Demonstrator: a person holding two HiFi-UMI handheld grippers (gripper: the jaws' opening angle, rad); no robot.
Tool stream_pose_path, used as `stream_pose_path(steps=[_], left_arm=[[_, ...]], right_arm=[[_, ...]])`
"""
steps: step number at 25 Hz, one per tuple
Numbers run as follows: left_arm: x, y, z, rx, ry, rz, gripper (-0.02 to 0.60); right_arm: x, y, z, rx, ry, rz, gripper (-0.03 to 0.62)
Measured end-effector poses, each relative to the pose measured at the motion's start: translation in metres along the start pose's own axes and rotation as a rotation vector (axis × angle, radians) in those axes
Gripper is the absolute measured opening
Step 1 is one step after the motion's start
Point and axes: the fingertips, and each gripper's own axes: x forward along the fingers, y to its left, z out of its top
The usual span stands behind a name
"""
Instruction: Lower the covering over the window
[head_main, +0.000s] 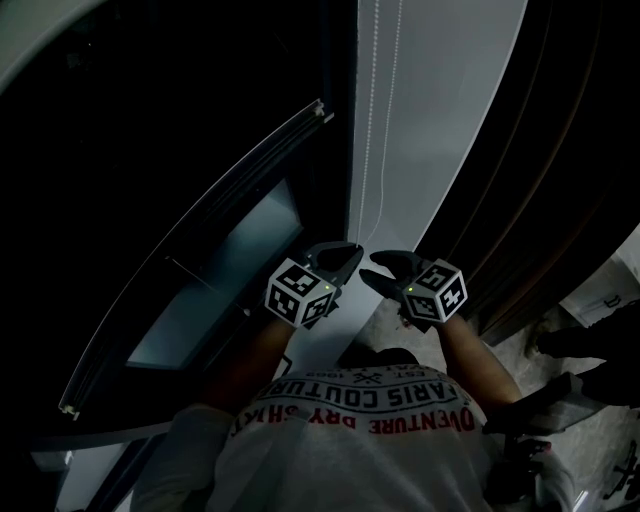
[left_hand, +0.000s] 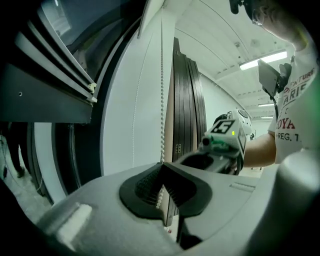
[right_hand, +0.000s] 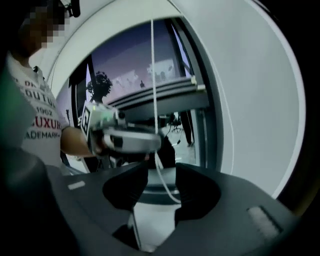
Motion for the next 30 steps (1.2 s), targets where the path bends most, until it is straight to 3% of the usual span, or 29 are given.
stream_pose_path(steps=[5,9,15,21,26,30], left_arm=[[-0.002,0.001,0.000,-0.015,-0.012,0.006,0.008],[0.000,-0.006,0.001,-0.011,-0.007,-0.006,0.008],[0.003,-0.018,0.000,-0.011,0.003,-0.031,0.008],[0.005,-0.023,0.000,-0.005,0.008,-0.031,0.008],[0.006,-0.021,0.000,-0.003,-0.003,-0.025,0.008],[0.008,-0.018,-0.015,0.020,0.022,-0.005,0.008]], right_arm=[[-0.028,0.005,0.086,-0.172,-0.124,-0.007,0.144],[-0.049,0.009,0.143,-0.134,-0.274,0.028,0.130],[-0.058,0.020,0.192,-0.132,-0.373,0.055,0.101],[-0.063,0.020,0.212,-0.161,-0.402,0.031,0.020],[-0.065,0.020,0.213,-0.133,-0.425,0.045,0.012],[-0.059,0.017,0.197,-0.147,-0.383,0.038,0.011]])
